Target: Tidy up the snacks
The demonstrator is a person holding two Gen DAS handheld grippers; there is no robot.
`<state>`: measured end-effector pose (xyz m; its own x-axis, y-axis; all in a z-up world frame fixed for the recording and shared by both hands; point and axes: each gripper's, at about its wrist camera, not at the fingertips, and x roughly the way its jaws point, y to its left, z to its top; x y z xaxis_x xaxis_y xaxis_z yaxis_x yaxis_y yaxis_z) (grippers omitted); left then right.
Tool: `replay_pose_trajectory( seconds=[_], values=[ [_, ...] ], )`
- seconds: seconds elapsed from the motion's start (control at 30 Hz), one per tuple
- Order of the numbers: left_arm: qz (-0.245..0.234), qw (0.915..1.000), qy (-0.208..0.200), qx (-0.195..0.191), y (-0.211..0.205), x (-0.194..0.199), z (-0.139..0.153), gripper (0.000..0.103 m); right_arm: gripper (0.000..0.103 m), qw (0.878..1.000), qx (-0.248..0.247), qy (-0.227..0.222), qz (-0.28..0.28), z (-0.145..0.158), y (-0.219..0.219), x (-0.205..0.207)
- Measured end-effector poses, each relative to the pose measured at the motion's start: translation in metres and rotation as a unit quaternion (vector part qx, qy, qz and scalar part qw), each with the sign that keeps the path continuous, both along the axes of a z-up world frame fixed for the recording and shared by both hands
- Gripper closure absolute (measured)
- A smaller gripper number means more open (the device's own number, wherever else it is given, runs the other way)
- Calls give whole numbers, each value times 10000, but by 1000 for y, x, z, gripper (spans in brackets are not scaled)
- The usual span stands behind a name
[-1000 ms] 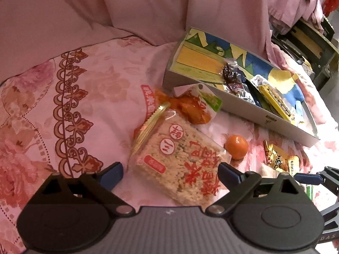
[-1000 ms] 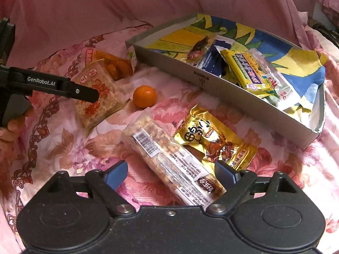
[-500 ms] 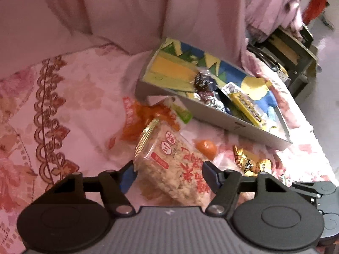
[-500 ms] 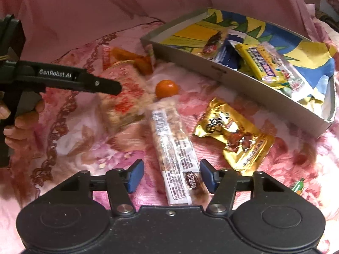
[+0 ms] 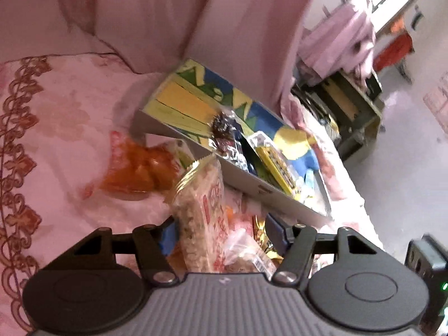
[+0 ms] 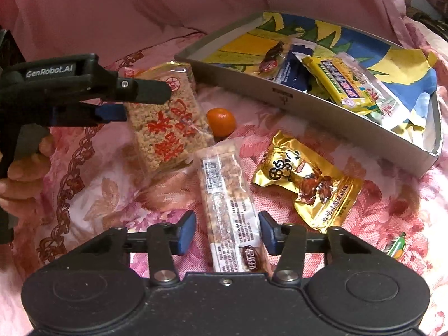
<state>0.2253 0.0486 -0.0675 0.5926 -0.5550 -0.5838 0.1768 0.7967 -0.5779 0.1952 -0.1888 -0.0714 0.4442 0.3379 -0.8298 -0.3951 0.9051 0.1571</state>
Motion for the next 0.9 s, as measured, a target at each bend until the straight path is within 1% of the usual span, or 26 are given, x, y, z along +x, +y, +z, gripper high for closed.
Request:
replay_pose_trajectory(
  seconds=[0.07,0.13,0.2,0.27,0.43,0.6,0.8,0.9],
  values=[
    [-91,9994,57,330,-10,2,-3,45,58,10000,-6,14,-62,0,-1,1],
    [-113,9971,144,740,-19,2,-7,57,58,9999,-38,28,-94,-2,-2,1],
    [-97,9946,132,1029,-23,1,-10,62,59,9999,-102,22,-89,-3,0,1],
    [-75,9944,141,1047,-24,-1,-9,64,59,9998,-188,-4,-77,-5,3,0],
    [28,9944,146,1044,-25,-5,-2,73,61,9994,-319,-115,-37,-6,6,-3],
    [60,9946,185,1022,-27,-8,4,82,61,9979,-546,-344,95,-4,12,-10],
    [65,9927,103,1202,-33,-14,11,83,62,9955,-691,-633,153,4,15,-20],
    [130,9926,119,1205,-34,-17,14,83,62,9935,-778,-816,173,9,16,-26]
  ],
)
